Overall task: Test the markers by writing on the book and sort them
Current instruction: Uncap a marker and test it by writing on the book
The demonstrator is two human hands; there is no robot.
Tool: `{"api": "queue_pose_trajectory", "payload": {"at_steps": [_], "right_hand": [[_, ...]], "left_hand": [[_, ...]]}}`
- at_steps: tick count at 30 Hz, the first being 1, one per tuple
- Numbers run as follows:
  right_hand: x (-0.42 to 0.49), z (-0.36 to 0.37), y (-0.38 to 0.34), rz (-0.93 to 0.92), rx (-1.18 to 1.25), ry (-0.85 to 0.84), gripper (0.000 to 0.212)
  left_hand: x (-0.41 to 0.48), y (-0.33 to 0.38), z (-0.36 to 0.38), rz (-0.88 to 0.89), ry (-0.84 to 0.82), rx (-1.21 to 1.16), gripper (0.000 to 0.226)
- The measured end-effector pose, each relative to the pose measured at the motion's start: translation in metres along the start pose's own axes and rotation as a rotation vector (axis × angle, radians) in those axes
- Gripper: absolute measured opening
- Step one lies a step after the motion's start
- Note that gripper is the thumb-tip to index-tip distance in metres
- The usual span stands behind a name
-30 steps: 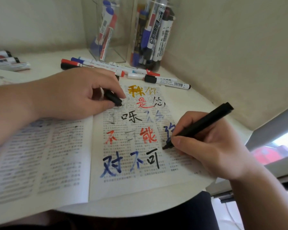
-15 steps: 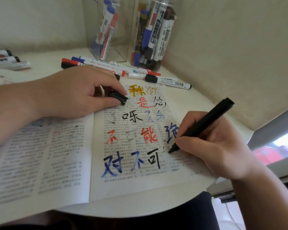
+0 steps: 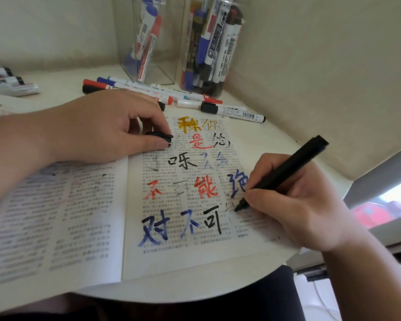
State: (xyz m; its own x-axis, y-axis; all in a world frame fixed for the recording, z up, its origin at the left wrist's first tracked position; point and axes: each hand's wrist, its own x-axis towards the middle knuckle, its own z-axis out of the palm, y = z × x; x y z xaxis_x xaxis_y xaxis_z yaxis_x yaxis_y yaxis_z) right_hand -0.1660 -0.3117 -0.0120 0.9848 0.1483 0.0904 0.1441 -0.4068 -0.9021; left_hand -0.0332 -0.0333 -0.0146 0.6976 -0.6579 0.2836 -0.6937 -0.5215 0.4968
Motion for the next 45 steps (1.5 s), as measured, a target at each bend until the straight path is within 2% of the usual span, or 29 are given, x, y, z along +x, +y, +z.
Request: {"api": "queue_pose_trajectory", "payload": {"at_steps": [4, 12, 14, 16, 18, 21, 25, 31, 34, 37, 39, 41, 43, 45], "right_hand": [[-0.003, -0.003, -0.003, -0.02, 0.026, -0.1, 0.005], [-0.005, -0.004, -0.004, 0.005, 0.077, -0.144, 0.003], [-0.002, -0.003, -0.002, -0.01, 0.062, -0.07, 0.003], [0.0, -0.002, 0.002, -0.014, 0.027, 0.072, 0.006], [0.001, -0.001, 0.002, -0.004, -0.039, 0.11, 0.007], [0.0, -0.001, 0.001, 0.018, -0.053, 0.054, 0.006], [0.002, -0.001, 0.003, -0.001, -0.028, 0.085, 0.006], [-0.002, -0.007, 0.002, -0.004, 0.047, -0.065, 0.007], [-0.002, -0.007, 0.005, -0.016, 0.043, 0.002, 0.007], [-0.003, -0.008, 0.006, -0.008, 0.071, -0.044, 0.009], [0.002, -0.009, 0.005, -0.004, 0.14, -0.007, 0.009], [0.01, -0.008, 0.003, -0.044, 0.23, 0.095, 0.009], [0.025, -0.004, -0.006, -0.104, 0.18, 0.162, 0.009], [0.049, 0.001, -0.025, -0.157, 0.11, 0.133, 0.01]], "left_hand": [[-0.001, -0.001, 0.0, 0.001, -0.006, 0.004, 0.028], [-0.002, 0.002, -0.001, 0.009, -0.022, -0.008, 0.031], [-0.003, 0.001, 0.0, 0.009, -0.033, -0.015, 0.033], [-0.003, 0.0, 0.0, 0.017, -0.046, -0.012, 0.034], [-0.002, -0.001, 0.0, 0.025, -0.049, -0.019, 0.03], [-0.001, -0.001, -0.001, 0.034, -0.052, -0.014, 0.022], [-0.002, 0.002, 0.0, 0.027, -0.059, -0.02, 0.023], [-0.002, 0.004, -0.002, 0.003, -0.074, -0.007, 0.023], [-0.002, 0.004, -0.001, -0.019, -0.061, -0.001, 0.024], [-0.003, 0.003, 0.0, -0.036, -0.042, -0.004, 0.023], [-0.004, 0.003, 0.001, -0.054, 0.004, -0.047, 0.024], [-0.004, 0.004, 0.002, -0.069, 0.07, -0.128, 0.031], [-0.004, 0.003, 0.003, -0.063, 0.133, -0.186, 0.038], [-0.003, 0.002, 0.003, -0.078, 0.174, -0.274, 0.05]]}}
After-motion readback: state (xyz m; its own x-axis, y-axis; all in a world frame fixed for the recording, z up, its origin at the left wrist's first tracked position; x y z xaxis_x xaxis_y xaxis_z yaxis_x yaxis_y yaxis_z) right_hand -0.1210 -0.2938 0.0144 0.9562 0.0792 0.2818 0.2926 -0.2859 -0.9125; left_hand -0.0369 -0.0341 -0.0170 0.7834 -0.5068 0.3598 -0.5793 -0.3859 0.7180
